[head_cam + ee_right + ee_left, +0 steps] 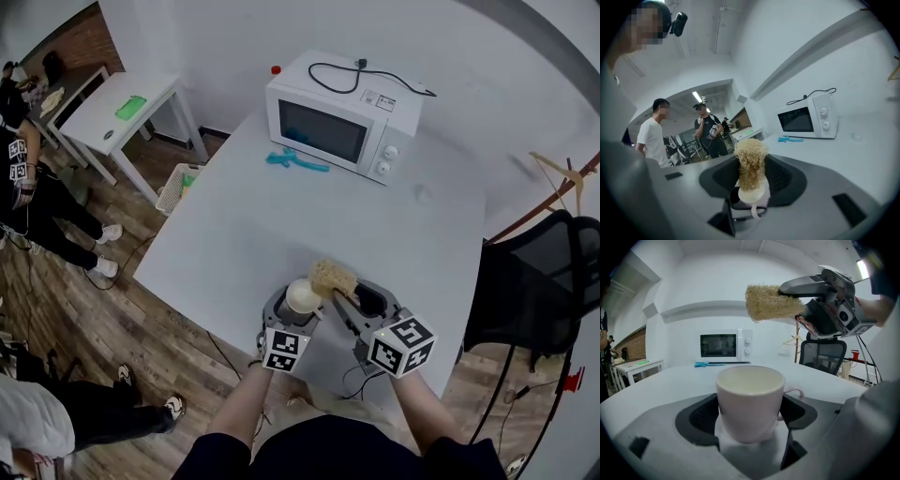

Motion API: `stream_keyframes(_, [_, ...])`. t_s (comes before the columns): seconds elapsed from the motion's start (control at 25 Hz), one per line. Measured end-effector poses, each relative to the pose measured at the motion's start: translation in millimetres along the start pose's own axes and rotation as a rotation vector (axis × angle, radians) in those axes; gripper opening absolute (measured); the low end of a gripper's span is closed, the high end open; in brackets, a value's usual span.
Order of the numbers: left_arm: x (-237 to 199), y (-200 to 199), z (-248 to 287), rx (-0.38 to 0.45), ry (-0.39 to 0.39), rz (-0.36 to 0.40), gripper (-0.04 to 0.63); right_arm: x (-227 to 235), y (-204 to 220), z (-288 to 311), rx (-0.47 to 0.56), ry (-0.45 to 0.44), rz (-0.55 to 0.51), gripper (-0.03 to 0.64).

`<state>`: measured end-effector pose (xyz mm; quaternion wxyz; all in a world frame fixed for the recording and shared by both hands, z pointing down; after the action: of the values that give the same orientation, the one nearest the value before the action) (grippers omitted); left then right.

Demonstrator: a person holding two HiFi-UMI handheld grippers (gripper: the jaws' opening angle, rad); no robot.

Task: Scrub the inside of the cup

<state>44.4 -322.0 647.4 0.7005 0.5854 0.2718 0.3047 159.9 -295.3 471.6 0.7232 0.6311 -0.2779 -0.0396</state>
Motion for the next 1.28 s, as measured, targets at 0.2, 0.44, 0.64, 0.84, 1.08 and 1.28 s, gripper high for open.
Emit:
stream_keyframes(0.2, [-1.6,2.2,0.5,-0.002,-0.003,-0.011,0.397,-4.5,3.1,-0.3,0.01,0.004,0.014,0.161])
stream_keyframes(0.44, [-4.8,0.0,-13.1,-0.028,-0.029,-0.023,0.42,-12.8,4.0,-8.7,0.019,0.009,0.019,0.161])
stream_keyframes(0.64, [-6.7,-23.1,-48.2,-0.025,-0.062,-0.06,0.419,-25.7,5.6,-18.8,0.034,0.021,0.008,0.161])
stream_keyframes(0.84, [-3.6,-51.2,-91.1,0.035,-0.13,-0.122,0.395,-49.5,10.8,-31.9,0.049,0.022,-0.018,0.16])
stream_keyframes(1.08, [4.1,-80.6,-149.7,0.107,-0.249,-0.117,0.092,-93.4,25.1,-52.5,0.049,0.01,-0.123,0.161])
stream_keyframes(1.28, [18.4,-98.8,-187.6,0.134,-0.277,-0.111,0.026,-124.3,39.6,-71.0,0.048,0.008,-0.188,0.161])
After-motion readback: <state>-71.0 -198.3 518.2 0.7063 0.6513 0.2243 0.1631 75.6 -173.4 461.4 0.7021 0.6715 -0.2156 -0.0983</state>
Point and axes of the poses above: the fingertips, and each gripper's own axes: z forward along the fingers, x to its right, y out of its underside, the point moved 5 cm from there along -z, backward along the fingers, and after that the axes turned 14 degrees about x, right-handed, at the moved point
